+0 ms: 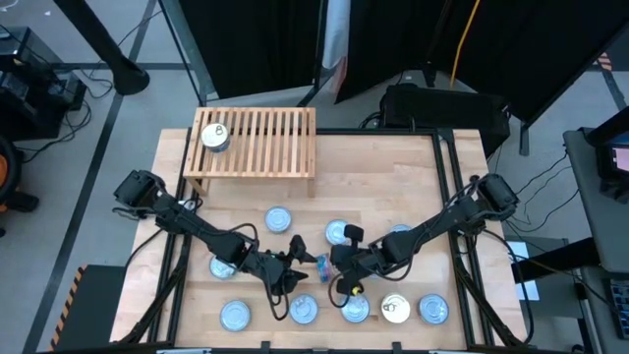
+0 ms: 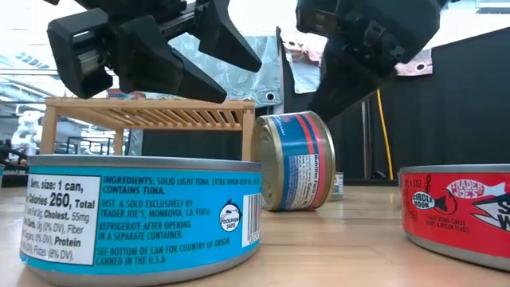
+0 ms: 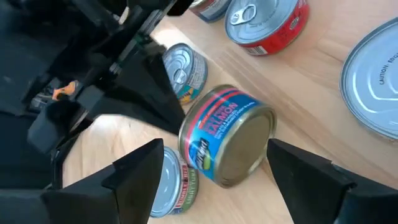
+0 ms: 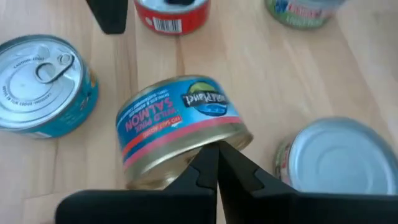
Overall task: Stack canned seafood by type on shelf
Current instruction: Stack the left blue can on top of the other blue can
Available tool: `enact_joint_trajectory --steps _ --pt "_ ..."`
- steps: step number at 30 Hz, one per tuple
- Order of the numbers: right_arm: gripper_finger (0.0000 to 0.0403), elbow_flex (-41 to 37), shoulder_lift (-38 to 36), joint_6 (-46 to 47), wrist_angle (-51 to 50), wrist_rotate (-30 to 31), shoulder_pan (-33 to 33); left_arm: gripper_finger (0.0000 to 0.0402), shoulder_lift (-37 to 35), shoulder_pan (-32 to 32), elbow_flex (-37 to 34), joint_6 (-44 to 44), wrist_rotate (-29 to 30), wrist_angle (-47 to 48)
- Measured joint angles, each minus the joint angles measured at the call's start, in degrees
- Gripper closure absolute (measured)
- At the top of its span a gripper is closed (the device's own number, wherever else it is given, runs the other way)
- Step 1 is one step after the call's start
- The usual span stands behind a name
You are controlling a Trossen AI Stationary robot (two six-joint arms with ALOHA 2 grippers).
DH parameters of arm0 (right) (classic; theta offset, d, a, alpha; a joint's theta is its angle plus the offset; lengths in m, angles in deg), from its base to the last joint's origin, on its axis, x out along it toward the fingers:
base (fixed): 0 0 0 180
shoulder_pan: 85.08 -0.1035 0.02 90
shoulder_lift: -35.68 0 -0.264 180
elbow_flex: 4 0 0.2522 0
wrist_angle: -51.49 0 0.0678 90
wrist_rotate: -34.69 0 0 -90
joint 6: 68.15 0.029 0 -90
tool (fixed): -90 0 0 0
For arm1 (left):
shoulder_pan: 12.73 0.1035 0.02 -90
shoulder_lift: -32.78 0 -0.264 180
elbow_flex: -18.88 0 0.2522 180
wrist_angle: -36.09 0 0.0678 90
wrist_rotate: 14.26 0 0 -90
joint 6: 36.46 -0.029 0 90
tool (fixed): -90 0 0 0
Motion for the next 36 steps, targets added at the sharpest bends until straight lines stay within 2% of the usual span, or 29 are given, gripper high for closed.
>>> enact_joint_trajectory --steps 7,14,17,22,26,36 --pt "0.0403 0.0 0.0 -6.23 1.34 -0.42 2.08 0.0104 0.0 0.31 0.0 0.76 0.7 -0.47" --pt "0.0403 0.0 -1.16 -8.73 0.4 -0.44 2.2 0.0071 0.0 3.25 0.0 14.98 -3.69 -0.52" --pt "0.0403 0.02 -3.03 -6.79 -2.96 -0.37 2.08 0.0045 0.0 4.19 -0.04 20.31 -4.86 -0.48" --pt "0.0403 0.02 -6.54 -1.62 -9.94 -0.28 1.26 0.0006 0.0 5.72 -0.07 21.15 -10.26 -1.05" --pt "0.0403 0.02 -9.22 2.62 -14.58 -0.46 -0.27 0.0006 0.13 7.38 -0.07 21.18 -13.74 -0.97" --pt "0.0403 0.07 -13.22 7.39 -18.81 -0.36 -4.21 0.0008 4.6 9.74 -0.09 20.67 -15.56 -2.19"
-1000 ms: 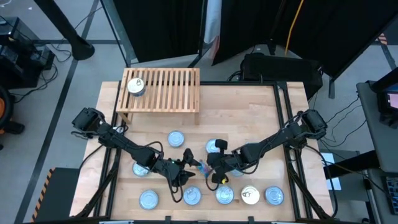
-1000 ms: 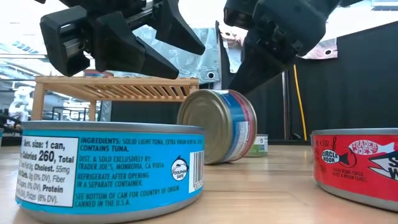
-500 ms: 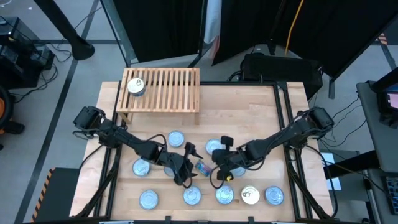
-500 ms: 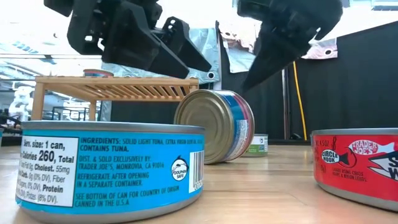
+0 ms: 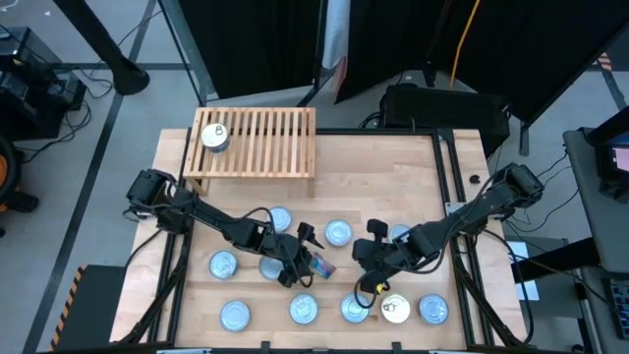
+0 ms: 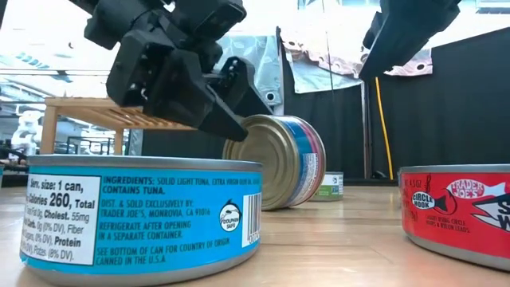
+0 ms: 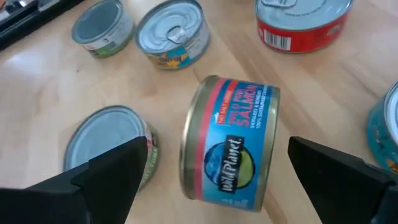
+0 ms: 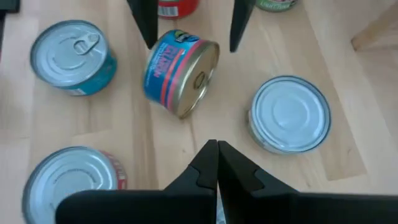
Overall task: Stack canned seafood by type on shelf
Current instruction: Stack the left blue can on top of the other blue can
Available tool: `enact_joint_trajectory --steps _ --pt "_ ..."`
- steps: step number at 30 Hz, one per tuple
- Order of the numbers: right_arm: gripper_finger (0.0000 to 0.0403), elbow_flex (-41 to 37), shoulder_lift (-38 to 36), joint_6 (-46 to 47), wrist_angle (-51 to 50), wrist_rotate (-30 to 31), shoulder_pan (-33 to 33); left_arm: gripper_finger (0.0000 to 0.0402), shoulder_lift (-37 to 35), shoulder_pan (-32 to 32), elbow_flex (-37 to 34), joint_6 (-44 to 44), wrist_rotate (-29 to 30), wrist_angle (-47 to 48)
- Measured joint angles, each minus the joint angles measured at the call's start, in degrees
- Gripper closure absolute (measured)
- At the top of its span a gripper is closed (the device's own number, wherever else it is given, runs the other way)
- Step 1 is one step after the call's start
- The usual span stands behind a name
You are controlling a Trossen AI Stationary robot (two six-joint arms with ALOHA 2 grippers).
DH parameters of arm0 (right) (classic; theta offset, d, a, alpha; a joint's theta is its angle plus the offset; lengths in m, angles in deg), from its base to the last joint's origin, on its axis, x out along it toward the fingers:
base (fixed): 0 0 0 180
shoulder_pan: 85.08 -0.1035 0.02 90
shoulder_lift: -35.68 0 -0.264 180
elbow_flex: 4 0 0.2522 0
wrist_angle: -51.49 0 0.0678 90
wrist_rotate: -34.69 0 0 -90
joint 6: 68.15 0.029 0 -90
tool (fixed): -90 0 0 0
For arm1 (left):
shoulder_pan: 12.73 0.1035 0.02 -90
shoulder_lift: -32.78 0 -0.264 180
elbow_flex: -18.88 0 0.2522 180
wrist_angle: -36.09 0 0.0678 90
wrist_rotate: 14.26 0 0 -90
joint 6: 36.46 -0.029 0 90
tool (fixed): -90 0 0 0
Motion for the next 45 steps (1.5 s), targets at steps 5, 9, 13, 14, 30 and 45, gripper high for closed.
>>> enact_joint_trajectory --steps 5,9,13,14,30,45 --pt "0.0403 0.0 0.06 -0.9 -0.07 0.05 -0.42 0.0011 1.25 -0.05 0.0 -1.34 -1.33 -1.52" --pt "0.0403 0.0 0.07 -1.22 -0.11 0.05 -0.42 0.0039 1.7 -0.22 0.02 -2.58 -1.34 -1.69" --pt "0.0403 0.0 0.07 -1.24 -0.08 0.05 -0.42 0.0086 2.17 -0.22 -0.01 -2.99 -1.39 -1.57" --pt "0.0403 0.0 0.07 -1.24 -0.07 0.08 -0.42 0.0098 2.4 -0.22 0.07 -3.3 -1.53 -1.91" --pt "0.0403 0.0 0.09 -1.26 -0.13 0.06 -0.42 0.0201 -4.97 -6.06 0.11 -6.15 4.35 1.92" --pt "0.0403 -0.02 0.11 -10.5 1.81 2.95 0.51 0.0201 -30.87 -13.24 13.86 -10.71 45.35 41.61"
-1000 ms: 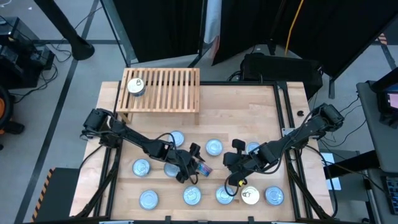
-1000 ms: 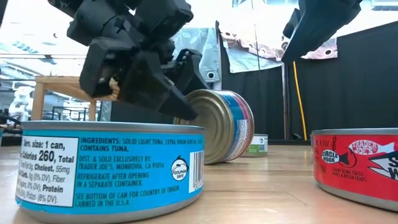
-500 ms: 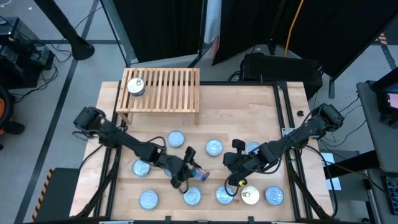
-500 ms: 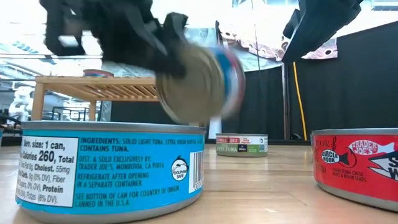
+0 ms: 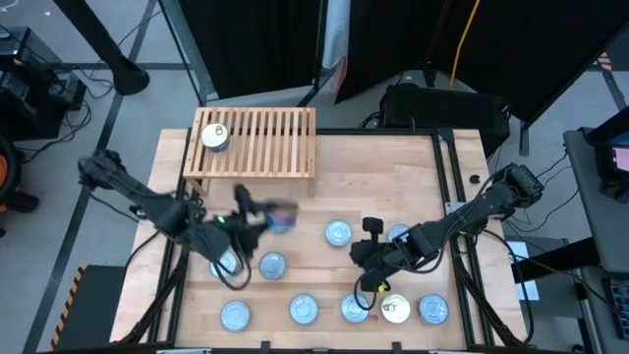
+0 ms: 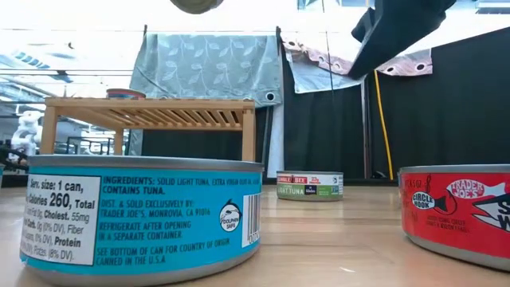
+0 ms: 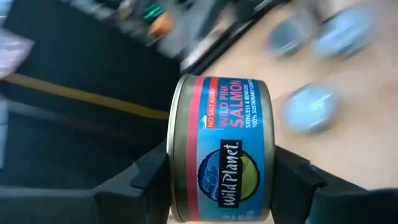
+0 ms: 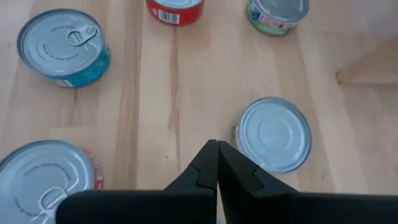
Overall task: Stack canned seafood by type on shelf
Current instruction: Stack the left blue can on top of the other blue can
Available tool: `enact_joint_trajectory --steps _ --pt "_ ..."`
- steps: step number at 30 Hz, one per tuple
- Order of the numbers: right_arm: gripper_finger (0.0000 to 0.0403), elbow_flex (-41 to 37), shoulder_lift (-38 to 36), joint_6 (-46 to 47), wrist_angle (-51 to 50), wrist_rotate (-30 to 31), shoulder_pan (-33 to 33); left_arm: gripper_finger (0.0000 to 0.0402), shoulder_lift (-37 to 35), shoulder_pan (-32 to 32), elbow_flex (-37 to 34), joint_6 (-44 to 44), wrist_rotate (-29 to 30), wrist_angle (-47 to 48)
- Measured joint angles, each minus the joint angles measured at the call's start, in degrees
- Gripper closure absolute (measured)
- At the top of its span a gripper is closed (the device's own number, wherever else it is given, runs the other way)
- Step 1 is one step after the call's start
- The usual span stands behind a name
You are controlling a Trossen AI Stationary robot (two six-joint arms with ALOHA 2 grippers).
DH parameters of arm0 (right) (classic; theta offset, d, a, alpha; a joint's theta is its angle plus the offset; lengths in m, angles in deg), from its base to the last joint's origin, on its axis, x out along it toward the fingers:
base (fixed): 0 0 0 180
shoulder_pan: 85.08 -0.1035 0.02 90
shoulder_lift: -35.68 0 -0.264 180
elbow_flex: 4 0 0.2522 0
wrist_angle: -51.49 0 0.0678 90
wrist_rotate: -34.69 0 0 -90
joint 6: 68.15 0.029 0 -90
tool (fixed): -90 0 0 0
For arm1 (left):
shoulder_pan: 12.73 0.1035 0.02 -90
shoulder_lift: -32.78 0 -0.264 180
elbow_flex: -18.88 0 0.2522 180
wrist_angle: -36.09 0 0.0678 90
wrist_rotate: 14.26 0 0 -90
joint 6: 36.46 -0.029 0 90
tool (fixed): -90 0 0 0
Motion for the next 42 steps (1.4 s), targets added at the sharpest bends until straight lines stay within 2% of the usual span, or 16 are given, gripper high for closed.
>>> enact_joint_trajectory --steps 6,9,11,13,19,23,27,37,42 --pt "0.0403 0.0 0.0 -1.39 -0.13 -0.07 1.09 0.0201 -6.4 4.05 0.7 -10.16 17.54 6.15" --pt "0.0403 0.0 0.0 -0.54 -0.13 -0.12 1.1 0.0201 -8.87 7.0 0.7 -11.45 25.74 10.29" --pt "0.0403 0.0 0.0 0.05 -0.13 -0.14 1.09 0.0201 -10.52 8.69 0.7 -11.44 29.14 13.0" --pt "0.0403 0.0 0.0 0.17 -0.13 -0.14 0.93 0.0201 -12.05 10.54 0.7 -11.4 30.03 15.41" --pt "0.0403 0.0 0.0 0.21 -0.16 -0.16 0.92 0.0201 -16.59 16.27 0.7 -5.42 29.47 26.05" --pt "0.0403 0.0 0.0 0.19 -0.29 -0.16 0.93 0.0201 -19.12 19.27 0.7 1.11 22.08 36.26" --pt "0.0403 0.0 0.0 -0.11 -0.31 -0.16 0.91 0.0201 -20.43 22.05 0.7 4.58 18.51 42.4" --pt "0.0403 0.0 0.0 -1.27 -0.14 -0.12 0.97 0.0201 -20.55 29.9 0.51 -0.88 8.9 44.78" --pt "0.0403 0.0 0.0 -1.52 -0.11 -0.1 1.12 0.0201 -20.57 34.62 0.48 -4.32 8.63 43.67"
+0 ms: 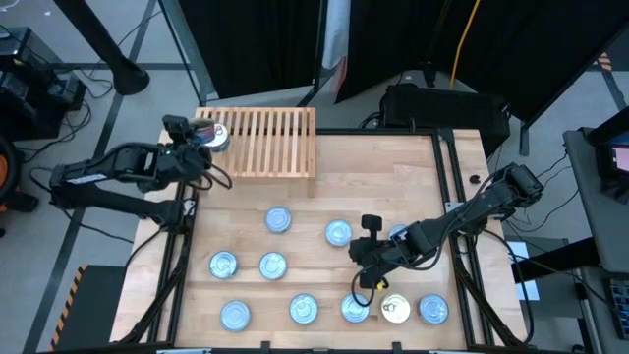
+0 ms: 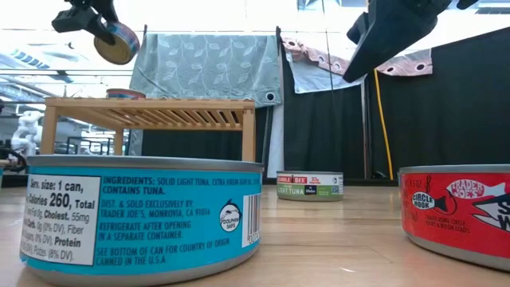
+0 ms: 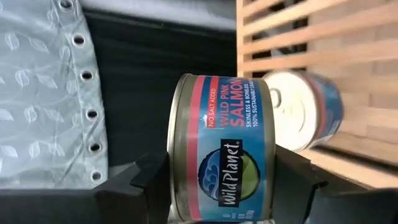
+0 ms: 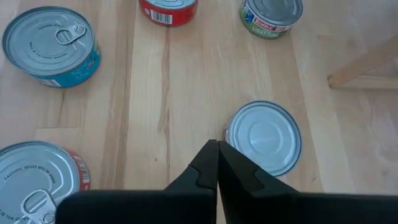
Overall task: Stack canned seafood by type on shelf
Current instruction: Stack the left blue can on top of the other blue can
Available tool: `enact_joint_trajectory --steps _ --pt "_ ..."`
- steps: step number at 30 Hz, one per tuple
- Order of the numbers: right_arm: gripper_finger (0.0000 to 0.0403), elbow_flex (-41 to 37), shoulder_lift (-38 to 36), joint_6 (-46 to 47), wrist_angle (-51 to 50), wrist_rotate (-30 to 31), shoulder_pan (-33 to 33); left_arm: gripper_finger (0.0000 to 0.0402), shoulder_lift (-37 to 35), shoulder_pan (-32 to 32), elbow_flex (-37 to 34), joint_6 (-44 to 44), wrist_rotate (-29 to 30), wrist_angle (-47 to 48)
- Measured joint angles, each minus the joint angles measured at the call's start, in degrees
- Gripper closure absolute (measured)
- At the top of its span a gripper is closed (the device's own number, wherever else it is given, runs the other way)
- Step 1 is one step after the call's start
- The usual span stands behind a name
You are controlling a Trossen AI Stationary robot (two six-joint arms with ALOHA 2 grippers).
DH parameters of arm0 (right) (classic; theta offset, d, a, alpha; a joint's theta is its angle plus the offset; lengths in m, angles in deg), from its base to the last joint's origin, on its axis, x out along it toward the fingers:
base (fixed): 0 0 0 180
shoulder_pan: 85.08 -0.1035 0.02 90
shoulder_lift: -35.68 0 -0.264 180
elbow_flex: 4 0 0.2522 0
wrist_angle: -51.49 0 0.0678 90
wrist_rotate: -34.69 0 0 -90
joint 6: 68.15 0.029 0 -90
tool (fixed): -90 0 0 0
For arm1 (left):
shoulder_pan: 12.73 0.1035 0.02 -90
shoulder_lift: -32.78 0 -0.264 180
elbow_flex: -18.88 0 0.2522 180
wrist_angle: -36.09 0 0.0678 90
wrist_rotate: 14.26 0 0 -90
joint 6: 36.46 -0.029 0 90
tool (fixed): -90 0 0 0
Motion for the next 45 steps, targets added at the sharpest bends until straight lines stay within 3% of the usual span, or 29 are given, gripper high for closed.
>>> enact_joint_trajectory --steps 6,12,26,30,45 --pt "0.0403 0.0 0.0 -1.03 0.07 0.17 0.19 0.0201 0.21 5.01 0.0 -2.1 -4.36 -4.08" --pt "0.0403 0.02 0.0 -1.75 0.75 0.13 1.31 0.0201 1.5 10.48 -0.83 -10.17 -7.32 -10.92" --pt "0.0403 0.02 0.02 -2.36 0.85 -0.04 1.49 0.0201 5.09 23.02 -1.18 -10.19 -15.87 -14.06" --pt "0.0403 0.02 0.02 -2.36 0.85 -0.05 1.46 0.0201 7.15 24.62 -1.18 -10.11 -19.59 -14.08" --pt "0.0403 0.02 0.02 -0.63 0.76 -0.33 1.36 0.0164 10.51 26.87 -1.18 -8.54 -20.36 -13.39"
